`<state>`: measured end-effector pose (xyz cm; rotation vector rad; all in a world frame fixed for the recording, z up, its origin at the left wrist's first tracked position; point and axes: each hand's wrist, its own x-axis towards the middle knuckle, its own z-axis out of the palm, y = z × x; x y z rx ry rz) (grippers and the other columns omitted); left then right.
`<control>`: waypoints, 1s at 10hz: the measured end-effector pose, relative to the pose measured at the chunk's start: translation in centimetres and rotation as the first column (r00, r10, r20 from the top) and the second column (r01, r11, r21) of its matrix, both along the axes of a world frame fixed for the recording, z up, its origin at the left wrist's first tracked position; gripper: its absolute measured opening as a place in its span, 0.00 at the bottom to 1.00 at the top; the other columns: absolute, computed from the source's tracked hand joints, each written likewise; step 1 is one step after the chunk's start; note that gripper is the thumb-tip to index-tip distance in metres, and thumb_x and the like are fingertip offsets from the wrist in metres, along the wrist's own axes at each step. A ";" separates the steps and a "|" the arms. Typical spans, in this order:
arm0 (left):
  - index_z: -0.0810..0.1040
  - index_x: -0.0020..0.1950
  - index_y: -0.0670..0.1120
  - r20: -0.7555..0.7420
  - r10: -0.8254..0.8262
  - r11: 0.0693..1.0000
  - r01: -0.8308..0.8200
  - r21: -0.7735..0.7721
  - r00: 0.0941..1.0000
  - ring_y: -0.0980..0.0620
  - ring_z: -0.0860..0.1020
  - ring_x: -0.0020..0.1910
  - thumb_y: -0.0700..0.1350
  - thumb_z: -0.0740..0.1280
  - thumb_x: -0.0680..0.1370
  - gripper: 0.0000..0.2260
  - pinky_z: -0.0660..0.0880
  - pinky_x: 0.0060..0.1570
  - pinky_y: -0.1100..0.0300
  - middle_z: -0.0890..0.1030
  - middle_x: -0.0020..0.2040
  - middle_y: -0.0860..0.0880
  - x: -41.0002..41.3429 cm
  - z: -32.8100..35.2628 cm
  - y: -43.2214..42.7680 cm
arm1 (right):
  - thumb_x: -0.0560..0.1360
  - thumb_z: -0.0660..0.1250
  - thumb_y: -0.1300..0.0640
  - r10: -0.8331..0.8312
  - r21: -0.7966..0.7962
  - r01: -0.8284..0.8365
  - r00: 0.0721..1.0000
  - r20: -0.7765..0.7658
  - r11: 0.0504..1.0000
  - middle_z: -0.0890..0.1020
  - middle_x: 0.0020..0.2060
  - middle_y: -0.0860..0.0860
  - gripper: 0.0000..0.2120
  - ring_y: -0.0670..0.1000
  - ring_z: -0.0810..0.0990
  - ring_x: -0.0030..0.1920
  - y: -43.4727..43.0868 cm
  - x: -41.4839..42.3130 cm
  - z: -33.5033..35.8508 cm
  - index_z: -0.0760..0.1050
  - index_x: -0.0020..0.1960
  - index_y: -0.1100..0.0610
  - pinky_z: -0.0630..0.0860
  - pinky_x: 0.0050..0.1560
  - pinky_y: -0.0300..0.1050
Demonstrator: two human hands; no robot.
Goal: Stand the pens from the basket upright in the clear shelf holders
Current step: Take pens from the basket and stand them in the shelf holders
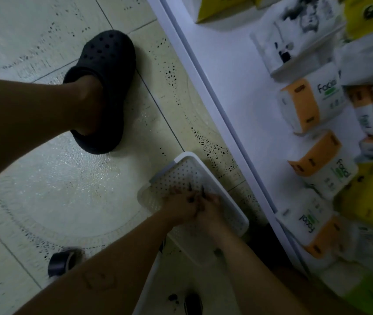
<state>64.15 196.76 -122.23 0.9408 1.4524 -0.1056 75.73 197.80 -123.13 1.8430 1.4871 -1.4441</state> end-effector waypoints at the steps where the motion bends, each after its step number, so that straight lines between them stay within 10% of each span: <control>1: 0.68 0.73 0.47 -0.120 -0.036 0.999 0.035 -0.012 0.992 0.38 0.60 0.73 0.50 0.58 0.81 0.20 0.57 0.72 0.48 0.64 0.74 0.41 0.5 -0.1 -0.1 | 0.79 0.63 0.60 0.104 0.088 -0.108 0.993 0.046 0.990 0.72 0.66 0.59 0.20 0.59 0.70 0.67 -0.7 0.6 -0.4 0.68 0.70 0.63 0.70 0.66 0.49; 3: 0.70 0.68 0.41 -0.170 0.127 0.992 -0.128 0.002 0.977 0.40 0.66 0.69 0.51 0.58 0.80 0.20 0.58 0.71 0.48 0.71 0.67 0.39 1.3 0.4 -0.1 | 0.83 0.54 0.53 -0.267 -0.008 0.267 0.963 -0.030 0.964 0.76 0.55 0.60 0.17 0.58 0.75 0.53 -1.0 0.4 1.4 0.69 0.69 0.59 0.74 0.49 0.50; 4: 0.79 0.49 0.41 -0.148 0.350 0.937 -0.346 0.051 0.925 0.44 0.74 0.58 0.44 0.61 0.79 0.09 0.66 0.67 0.53 0.78 0.54 0.43 1.3 0.9 0.1 | 0.84 0.52 0.53 -0.431 -0.101 0.421 0.894 -0.125 0.902 0.82 0.39 0.58 0.14 0.54 0.82 0.39 -0.9 0.4 2.3 0.74 0.54 0.59 0.78 0.33 0.44; 6: 0.70 0.29 0.48 -0.049 0.535 0.840 -0.525 0.135 0.843 0.54 0.72 0.32 0.36 0.64 0.75 0.16 0.76 0.40 0.57 0.72 0.29 0.51 0.9 1.9 -0.4 | 0.77 0.65 0.63 -0.249 0.032 0.249 0.968 -0.005 0.968 0.80 0.55 0.59 0.10 0.57 0.77 0.56 -0.9 1.2 2.9 0.80 0.56 0.65 0.73 0.53 0.41; 7: 0.75 0.34 0.41 -0.118 0.533 0.845 -0.521 0.116 0.838 0.52 0.74 0.36 0.33 0.65 0.74 0.09 0.71 0.32 0.72 0.74 0.34 0.48 1.0 1.5 -0.7 | 0.78 0.67 0.60 -0.317 0.041 0.317 0.948 -0.014 0.947 0.83 0.51 0.53 0.08 0.52 0.80 0.50 -0.8 1.8 4.1 0.83 0.54 0.58 0.76 0.50 0.45; 8: 0.81 0.49 0.36 -0.156 0.556 0.828 -0.559 0.029 0.816 0.49 0.75 0.51 0.32 0.66 0.74 0.06 0.74 0.50 0.65 0.77 0.48 0.46 0.7 1.3 -1.1 | 0.77 0.67 0.62 -0.391 0.080 0.391 0.920 -0.013 0.917 0.83 0.54 0.54 0.08 0.51 0.79 0.51 -0.1 2.2 5.1 0.83 0.54 0.57 0.74 0.50 0.42; 10: 0.79 0.37 0.40 -0.085 0.587 0.808 -0.590 -0.008 0.805 0.51 0.76 0.35 0.42 0.70 0.75 0.08 0.72 0.32 0.63 0.78 0.34 0.46 0.2 3.4 -1.7 | 0.74 0.68 0.67 -0.401 0.033 0.403 0.915 -0.040 0.915 0.83 0.49 0.51 0.10 0.51 0.80 0.49 0.1 2.3 8.5 0.84 0.48 0.55 0.77 0.51 0.44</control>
